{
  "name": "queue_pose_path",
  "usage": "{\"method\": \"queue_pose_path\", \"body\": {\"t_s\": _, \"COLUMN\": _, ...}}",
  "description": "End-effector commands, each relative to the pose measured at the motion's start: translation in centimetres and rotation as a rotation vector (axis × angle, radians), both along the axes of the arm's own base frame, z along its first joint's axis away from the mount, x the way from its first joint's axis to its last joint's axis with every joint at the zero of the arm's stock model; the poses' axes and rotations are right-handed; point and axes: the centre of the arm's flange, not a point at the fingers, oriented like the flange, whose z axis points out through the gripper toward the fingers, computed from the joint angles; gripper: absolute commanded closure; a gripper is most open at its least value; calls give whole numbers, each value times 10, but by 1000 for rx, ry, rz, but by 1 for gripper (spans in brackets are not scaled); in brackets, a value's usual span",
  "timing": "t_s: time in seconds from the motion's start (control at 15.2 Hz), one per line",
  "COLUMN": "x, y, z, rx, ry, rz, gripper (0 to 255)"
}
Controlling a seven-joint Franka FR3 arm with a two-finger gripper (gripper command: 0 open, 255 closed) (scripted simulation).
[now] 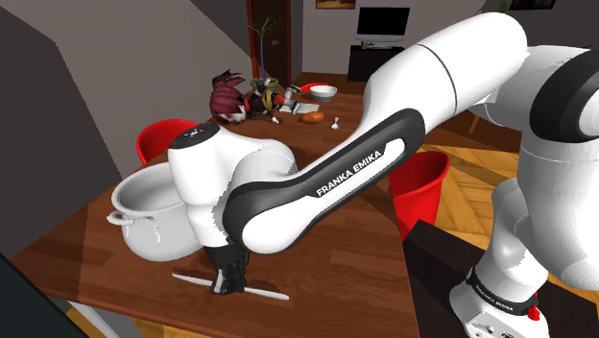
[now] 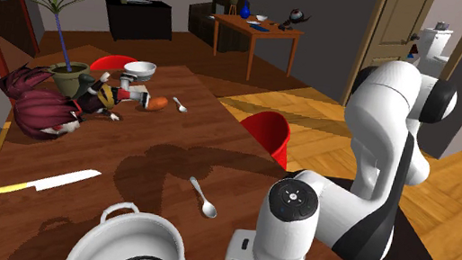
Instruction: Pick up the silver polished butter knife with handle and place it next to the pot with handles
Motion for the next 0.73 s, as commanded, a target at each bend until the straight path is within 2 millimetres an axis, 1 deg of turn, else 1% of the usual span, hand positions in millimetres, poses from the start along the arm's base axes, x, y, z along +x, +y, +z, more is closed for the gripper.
{"method": "queue_pose_path", "body": {"t_s": 0.0, "x": 0, "y": 0, "z": -1, "rx": 0, "ry": 0, "rz": 0, "gripper": 255}}
{"method": "queue_pose_path", "body": {"t_s": 0.33, "x": 0, "y": 0, "z": -1, "rx": 0, "ry": 0, "rz": 0, "gripper": 255}}
{"method": "queue_pose_path", "body": {"t_s": 0.4, "x": 0, "y": 0, "z": -1, "rx": 0, "ry": 0, "rz": 0, "gripper": 0}}
{"method": "queue_pose_path", "body": {"t_s": 0.66, "x": 0, "y": 0, "z": -1, "rx": 0, "ry": 0, "rz": 0, "gripper": 0}}
